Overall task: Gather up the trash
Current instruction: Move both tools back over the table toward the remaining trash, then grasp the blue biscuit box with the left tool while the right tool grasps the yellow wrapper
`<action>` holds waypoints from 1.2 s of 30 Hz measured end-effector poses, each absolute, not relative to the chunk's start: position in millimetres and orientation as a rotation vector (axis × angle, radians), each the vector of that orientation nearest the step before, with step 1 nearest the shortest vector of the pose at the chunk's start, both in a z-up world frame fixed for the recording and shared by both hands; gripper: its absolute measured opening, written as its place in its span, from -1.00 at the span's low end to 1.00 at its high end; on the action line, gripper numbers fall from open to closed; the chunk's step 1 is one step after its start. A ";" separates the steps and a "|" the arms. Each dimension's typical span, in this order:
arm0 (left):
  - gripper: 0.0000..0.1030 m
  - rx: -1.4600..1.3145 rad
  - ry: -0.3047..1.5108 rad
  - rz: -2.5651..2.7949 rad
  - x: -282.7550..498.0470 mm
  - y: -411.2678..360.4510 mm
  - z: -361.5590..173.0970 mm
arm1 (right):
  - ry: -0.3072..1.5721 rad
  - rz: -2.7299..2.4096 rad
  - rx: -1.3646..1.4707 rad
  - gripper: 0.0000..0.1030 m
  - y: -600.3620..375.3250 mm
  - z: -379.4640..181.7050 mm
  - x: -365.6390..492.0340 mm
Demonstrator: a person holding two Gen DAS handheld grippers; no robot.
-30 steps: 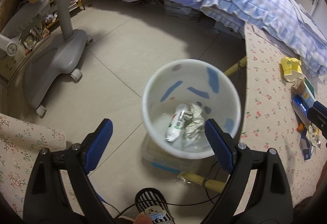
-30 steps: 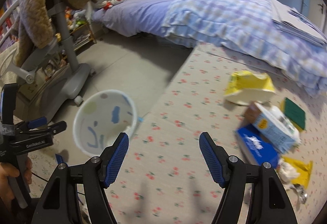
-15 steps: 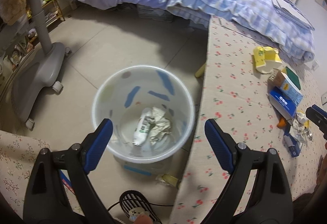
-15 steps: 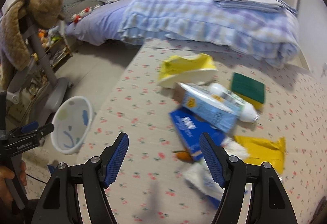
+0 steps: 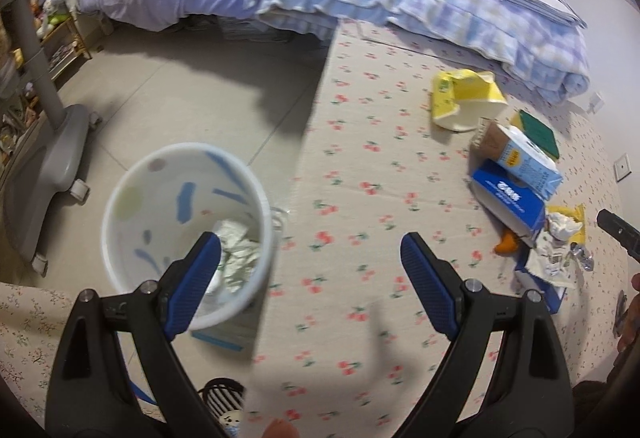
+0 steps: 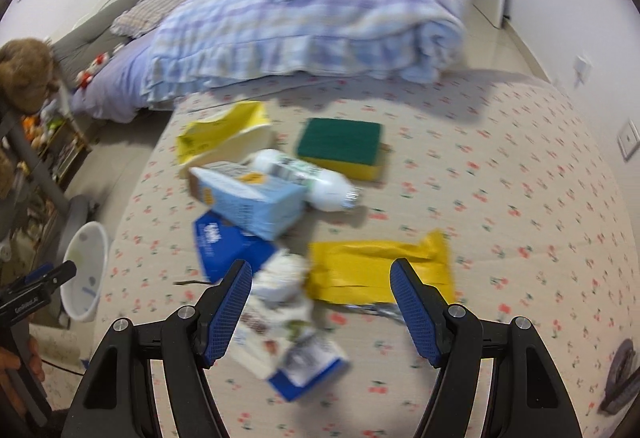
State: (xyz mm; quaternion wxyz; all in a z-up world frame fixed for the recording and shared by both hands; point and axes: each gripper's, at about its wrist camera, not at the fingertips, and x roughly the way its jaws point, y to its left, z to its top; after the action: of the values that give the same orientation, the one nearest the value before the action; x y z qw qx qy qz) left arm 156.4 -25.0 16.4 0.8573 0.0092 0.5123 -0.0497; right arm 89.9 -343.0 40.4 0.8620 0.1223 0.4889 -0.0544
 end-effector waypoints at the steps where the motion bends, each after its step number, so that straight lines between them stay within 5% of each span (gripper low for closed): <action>1: 0.77 0.019 1.080 -0.111 157.5 -31.4 15.8 | 1.031 -0.127 0.268 0.42 -351.1 38.4 88.2; 22: 0.77 -0.137 1.183 -0.279 188.4 -161.0 -17.3 | 1.210 -0.224 0.438 0.42 -429.1 -17.7 81.5; 36: 0.04 -0.238 1.206 -0.230 212.5 -180.3 -41.2 | 1.261 -0.204 0.435 0.42 -430.7 -35.8 85.8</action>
State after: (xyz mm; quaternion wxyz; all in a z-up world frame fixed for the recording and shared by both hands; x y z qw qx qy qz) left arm 212.5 -180.3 -41.2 0.8108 -0.1112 0.5645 -0.1076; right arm 85.8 -430.7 -35.8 0.7809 0.2012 0.5837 -0.0945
